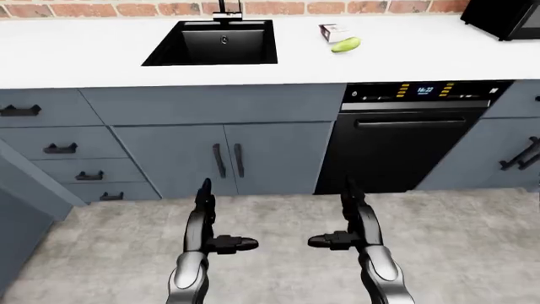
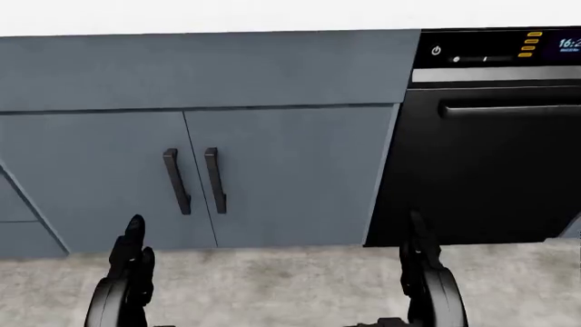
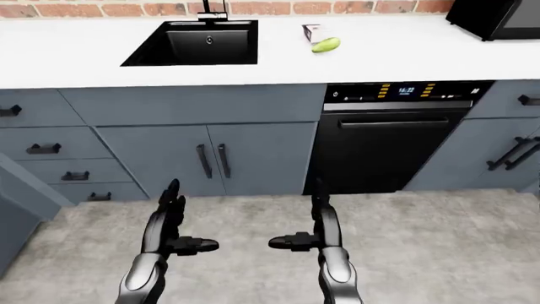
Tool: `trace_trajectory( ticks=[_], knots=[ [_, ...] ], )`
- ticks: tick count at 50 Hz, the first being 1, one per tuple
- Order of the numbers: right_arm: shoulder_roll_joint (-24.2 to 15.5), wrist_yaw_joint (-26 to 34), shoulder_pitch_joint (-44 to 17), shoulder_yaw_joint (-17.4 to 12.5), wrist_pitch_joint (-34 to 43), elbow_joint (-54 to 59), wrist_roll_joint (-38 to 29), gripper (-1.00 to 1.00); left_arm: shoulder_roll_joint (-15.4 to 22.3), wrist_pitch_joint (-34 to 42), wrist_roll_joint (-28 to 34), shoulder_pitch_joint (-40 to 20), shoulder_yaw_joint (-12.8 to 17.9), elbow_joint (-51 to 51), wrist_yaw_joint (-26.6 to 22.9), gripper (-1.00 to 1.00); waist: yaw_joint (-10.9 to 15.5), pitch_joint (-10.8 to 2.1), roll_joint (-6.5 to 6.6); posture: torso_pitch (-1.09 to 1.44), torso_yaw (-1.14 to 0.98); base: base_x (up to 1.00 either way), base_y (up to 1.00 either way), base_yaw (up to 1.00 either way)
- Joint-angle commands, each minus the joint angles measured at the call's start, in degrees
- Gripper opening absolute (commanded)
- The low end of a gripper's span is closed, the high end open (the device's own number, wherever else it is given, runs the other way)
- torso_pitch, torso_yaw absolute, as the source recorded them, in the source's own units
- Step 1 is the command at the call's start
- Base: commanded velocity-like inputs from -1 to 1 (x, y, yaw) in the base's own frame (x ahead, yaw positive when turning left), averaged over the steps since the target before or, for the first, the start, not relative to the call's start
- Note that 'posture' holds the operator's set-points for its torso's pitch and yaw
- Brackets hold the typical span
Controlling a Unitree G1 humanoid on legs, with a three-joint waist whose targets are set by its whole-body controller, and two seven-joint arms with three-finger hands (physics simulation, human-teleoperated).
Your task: Turn the sink spout to the right.
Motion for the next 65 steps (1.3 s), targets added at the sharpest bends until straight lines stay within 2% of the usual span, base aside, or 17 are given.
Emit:
trace_trajectory(
  ticks=[1,3,5,8,23,26,29,32,33,35,36,37,42,45,51,58,65],
  knots=[
    [-0.2,-0.1,-1.9,1.3,-2.4,-4.8,-1.8,1.0,0.2,-2.6,0.4,0.0,-0.1,-8.4,0.4,1.0,-0.1,-0.05,-0.45,0.0,0.0,0.0,0.0,0.0],
    [0.0,0.1,-1.8,1.5,-2.1,-5.0,-2.3,1.0,0.2,-2.2,0.6,0.4,0.0,-9.7,0.6,1.0,0.6,-3.54,-0.08,0.0,0.0,0.0,0.0,0.0],
    [0.1,0.1,-1.8,1.7,-2.0,-5.1,-2.5,1.0,0.1,-2.1,0.6,0.7,0.1,-10.1,0.5,1.0,0.5,-0.91,-0.33,0.0,0.0,0.0,0.0,0.0],
    [0.1,0.2,-1.9,1.8,-1.8,-5.0,-2.7,1.0,0.0,-2.2,0.7,0.9,0.1,-10.3,0.5,1.0,0.6,-4.25,-0.33,0.0,0.0,0.0,0.0,0.0],
    [0.3,0.2,-1.1,2.3,-0.2,-7.4,-4.2,1.0,-0.2,-0.9,0.7,2.0,-0.1,-13.0,0.5,1.0,0.3,-5.94,0.23,0.0,0.0,0.0,0.02,0.0],
    [0.2,0.2,-1.1,2.2,-0.1,-7.5,-4.4,1.0,-0.2,-0.7,0.8,2.2,-0.2,-13.5,0.5,1.0,-0.1,-3.45,-3.87,0.0,0.0,0.0,0.97,0.0],
    [0.2,0.2,-1.1,2.2,-0.4,-7.4,-4.5,1.0,-0.2,-0.9,0.8,2.1,-0.2,-13.3,0.5,1.0,-0.3,-3.48,-3.94,0.0,0.0,0.0,1.0,0.0],
    [0.3,0.5,-0.7,2.2,-0.3,-8.1,-4.0,1.0,-0.2,-0.7,0.9,2.4,-0.2,-13.9,0.5,1.0,-0.6,-2.21,-3.28,0.0,0.0,0.0,0.7,0.0],
    [0.3,0.6,-0.6,2.2,-0.3,-8.3,-3.8,1.0,-0.3,-0.7,0.9,2.4,-0.3,-13.9,0.5,1.0,-1.4,-3.19,0.21,0.0,0.0,0.0,0.0,0.0],
    [0.4,0.8,-0.6,2.2,-0.4,-8.4,-3.6,1.0,-0.3,-0.7,0.9,2.4,-0.3,-14.0,0.5,1.0,-1.6,-2.44,4.98,0.0,0.0,0.0,0.0,0.0],
    [0.4,0.8,-0.7,2.2,-0.3,-8.3,-3.5,1.0,-0.3,-0.6,0.9,2.5,-0.3,-14.2,0.5,1.0,-0.8,-2.5,6.12,0.0,0.0,0.0,0.0,0.0],
    [0.4,0.8,-0.7,2.1,-0.5,-8.0,-3.4,1.0,-0.3,-0.6,0.8,2.6,-0.3,-14.2,0.4,1.0,-0.7,-1.99,2.27,0.0,0.0,0.0,0.0,0.0],
    [0.3,0.7,-0.7,2.1,-0.5,-8.1,-3.2,1.0,-0.3,-0.6,0.9,2.6,-0.3,-14.3,0.4,1.0,0.5,-3.16,-0.09,0.0,0.0,0.0,0.0,0.0],
    [0.4,0.7,-0.5,2.0,-0.4,-8.4,-3.1,1.0,-0.3,-0.5,0.8,2.6,-0.2,-14.4,0.4,1.0,1.0,-3.45,-3.04,0.0,0.0,0.0,0.0,0.0],
    [-0.5,-0.5,-4.8,-0.3,2.3,-7.2,-2.1,1.0,0.9,3.2,0.0,-2.2,1.6,-14.8,0.6,1.0,0.9,-4.43,-1.19,0.0,0.0,0.0,0.0,0.0],
    [-5.8,1.2,-21.8,-3.5,29.8,-21.8,0.1,1.0,6.8,25.9,-3.4,-21.6,7.0,-22.0,3.2,1.0,0.7,-5.3,-0.32,0.0,0.0,0.0,0.0,0.0],
    [-10.1,2.6,-36.0,-5.7,41.8,-21.1,1.8,1.0,12.0,32.4,-4.0,-31.8,8.8,-20.4,4.1,1.0,0.5,-5.67,-0.06,0.0,0.0,0.0,0.0,0.0]
  ],
)
